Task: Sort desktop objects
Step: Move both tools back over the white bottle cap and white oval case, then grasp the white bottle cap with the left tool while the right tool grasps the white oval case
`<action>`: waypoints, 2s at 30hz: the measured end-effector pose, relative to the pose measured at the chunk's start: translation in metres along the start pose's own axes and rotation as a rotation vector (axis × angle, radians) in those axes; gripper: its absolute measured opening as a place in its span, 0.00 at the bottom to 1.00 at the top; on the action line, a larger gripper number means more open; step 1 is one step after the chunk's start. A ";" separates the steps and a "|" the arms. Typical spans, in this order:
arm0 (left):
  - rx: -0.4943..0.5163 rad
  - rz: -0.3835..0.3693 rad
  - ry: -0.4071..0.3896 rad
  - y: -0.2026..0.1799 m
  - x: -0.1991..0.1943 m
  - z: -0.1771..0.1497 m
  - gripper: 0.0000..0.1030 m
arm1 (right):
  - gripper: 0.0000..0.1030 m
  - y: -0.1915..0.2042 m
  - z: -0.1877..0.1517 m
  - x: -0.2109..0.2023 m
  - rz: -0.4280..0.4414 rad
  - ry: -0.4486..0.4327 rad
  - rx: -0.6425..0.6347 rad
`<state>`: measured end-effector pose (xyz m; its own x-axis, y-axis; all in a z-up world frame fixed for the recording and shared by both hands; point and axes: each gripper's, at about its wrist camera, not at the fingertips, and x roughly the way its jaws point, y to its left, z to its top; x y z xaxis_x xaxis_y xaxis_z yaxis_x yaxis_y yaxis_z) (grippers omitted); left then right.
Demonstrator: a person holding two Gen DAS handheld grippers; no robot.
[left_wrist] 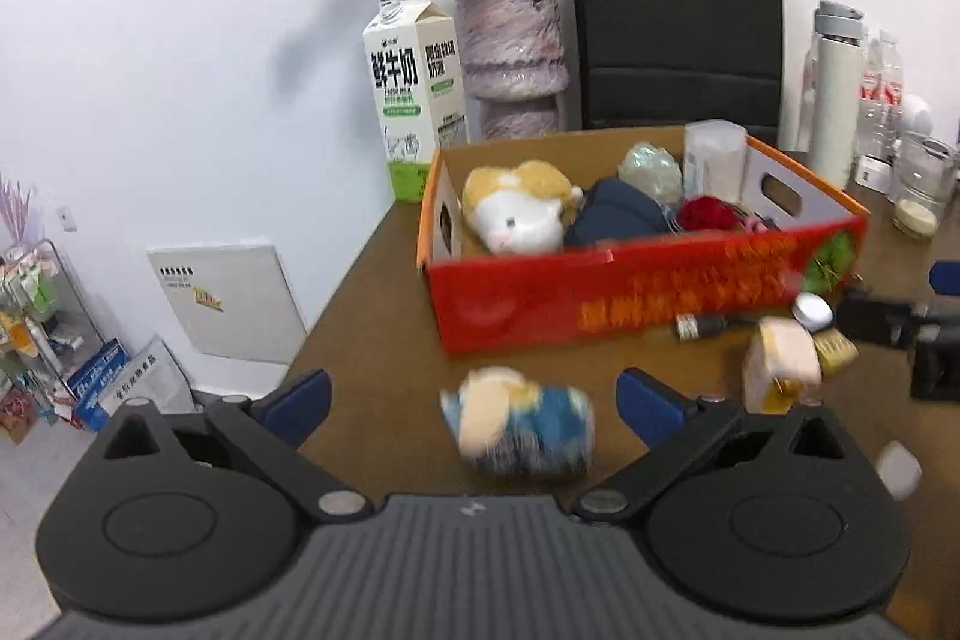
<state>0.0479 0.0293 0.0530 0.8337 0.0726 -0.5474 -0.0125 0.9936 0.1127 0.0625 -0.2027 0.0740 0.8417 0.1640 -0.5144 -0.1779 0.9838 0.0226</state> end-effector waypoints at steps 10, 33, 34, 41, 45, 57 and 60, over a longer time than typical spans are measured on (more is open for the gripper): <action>0.077 -0.138 0.007 -0.025 -0.048 -0.068 1.00 | 0.81 -0.005 -0.063 -0.042 0.022 0.053 -0.007; 0.058 -0.414 0.093 -0.072 0.015 -0.043 0.40 | 0.18 -0.018 -0.062 -0.006 0.061 0.127 -0.026; 0.047 -0.420 0.097 -0.071 0.014 -0.043 0.40 | 0.18 -0.019 -0.061 -0.007 0.058 0.126 -0.023; -0.031 -0.353 0.021 -0.039 -0.005 -0.031 0.40 | 0.05 -0.024 -0.041 -0.020 0.043 0.034 0.025; -0.105 -0.303 -0.041 -0.010 -0.009 -0.012 0.40 | 0.05 -0.027 -0.030 -0.017 0.035 0.010 0.026; -0.178 -0.251 -0.011 0.017 0.001 -0.016 0.40 | 0.26 -0.015 -0.048 0.017 0.000 0.135 0.005; -0.184 -0.243 -0.039 0.020 -0.002 -0.005 0.40 | 0.26 -0.023 -0.032 0.009 0.076 0.121 0.096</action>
<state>0.0432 0.0495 0.0519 0.8450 -0.1689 -0.5074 0.0932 0.9808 -0.1712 0.0578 -0.2263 0.0418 0.7594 0.2342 -0.6071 -0.1847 0.9722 0.1440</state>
